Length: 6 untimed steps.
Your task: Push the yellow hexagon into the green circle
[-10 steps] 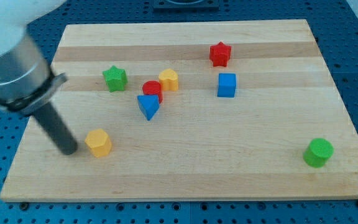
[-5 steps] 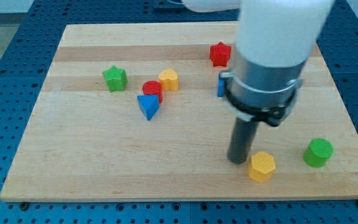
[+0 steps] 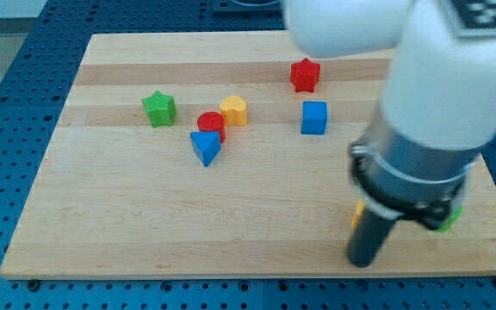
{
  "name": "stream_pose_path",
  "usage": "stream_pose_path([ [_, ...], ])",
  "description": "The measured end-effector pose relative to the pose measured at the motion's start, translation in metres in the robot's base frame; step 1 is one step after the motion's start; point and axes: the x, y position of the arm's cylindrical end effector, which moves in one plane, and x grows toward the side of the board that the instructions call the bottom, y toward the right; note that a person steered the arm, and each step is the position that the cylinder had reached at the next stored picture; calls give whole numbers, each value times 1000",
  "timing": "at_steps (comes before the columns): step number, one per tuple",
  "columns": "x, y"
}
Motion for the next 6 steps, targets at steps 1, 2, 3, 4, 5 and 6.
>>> stream_pose_path([
  [1,-24,-26],
  [2,-44,-3],
  [3,-38,35],
  [4,-37,54],
  [5,-37,54],
  [6,-37,66],
])
